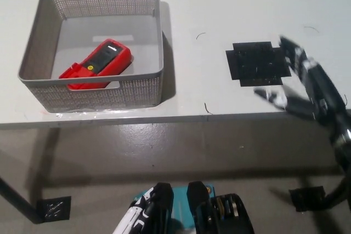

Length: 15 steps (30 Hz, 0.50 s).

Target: Use the right hand to pick up a multimeter on the right side and put it into a container on the left side

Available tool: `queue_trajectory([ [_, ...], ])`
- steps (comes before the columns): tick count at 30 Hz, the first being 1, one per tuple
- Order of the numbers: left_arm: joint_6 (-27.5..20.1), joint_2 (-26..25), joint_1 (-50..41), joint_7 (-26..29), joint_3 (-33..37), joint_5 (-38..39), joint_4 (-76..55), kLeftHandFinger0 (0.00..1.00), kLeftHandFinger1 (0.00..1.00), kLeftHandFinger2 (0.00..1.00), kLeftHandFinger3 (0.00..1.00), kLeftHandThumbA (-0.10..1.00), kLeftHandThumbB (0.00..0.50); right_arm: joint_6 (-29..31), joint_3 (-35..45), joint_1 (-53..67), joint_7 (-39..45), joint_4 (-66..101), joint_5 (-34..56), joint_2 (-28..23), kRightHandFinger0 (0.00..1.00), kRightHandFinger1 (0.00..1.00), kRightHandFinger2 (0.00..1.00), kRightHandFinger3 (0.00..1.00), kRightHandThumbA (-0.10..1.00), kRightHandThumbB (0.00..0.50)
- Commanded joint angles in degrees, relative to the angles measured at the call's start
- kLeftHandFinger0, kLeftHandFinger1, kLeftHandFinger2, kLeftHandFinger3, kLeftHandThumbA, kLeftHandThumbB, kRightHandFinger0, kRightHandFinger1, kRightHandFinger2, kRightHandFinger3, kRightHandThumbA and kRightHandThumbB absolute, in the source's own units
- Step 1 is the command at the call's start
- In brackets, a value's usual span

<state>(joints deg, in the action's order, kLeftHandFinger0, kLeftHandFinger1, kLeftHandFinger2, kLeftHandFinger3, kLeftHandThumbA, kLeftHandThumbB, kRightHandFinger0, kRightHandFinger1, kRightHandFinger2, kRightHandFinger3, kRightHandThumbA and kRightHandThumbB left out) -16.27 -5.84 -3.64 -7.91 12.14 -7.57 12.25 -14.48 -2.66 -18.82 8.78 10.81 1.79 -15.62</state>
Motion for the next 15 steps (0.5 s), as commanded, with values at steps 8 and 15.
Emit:
queue_trajectory([
  [8,-2.32,1.06,3.23,1.73,-4.54,3.67,-1.22,1.00,1.00,1.00,1.00,1.00,0.355,13.68,-2.70,22.85,3.21,25.42,3.78,0.86,1.00,1.00,1.00,1.00,1.00,0.327],
  [15,-3.02,2.02,3.10,1.29,-6.19,4.26,-1.16,1.00,1.00,1.00,1.00,1.00,0.364,17.15,-5.09,26.06,2.39,11.06,0.65,3.62,1.00,1.00,1.00,1.00,1.00,0.345],
])
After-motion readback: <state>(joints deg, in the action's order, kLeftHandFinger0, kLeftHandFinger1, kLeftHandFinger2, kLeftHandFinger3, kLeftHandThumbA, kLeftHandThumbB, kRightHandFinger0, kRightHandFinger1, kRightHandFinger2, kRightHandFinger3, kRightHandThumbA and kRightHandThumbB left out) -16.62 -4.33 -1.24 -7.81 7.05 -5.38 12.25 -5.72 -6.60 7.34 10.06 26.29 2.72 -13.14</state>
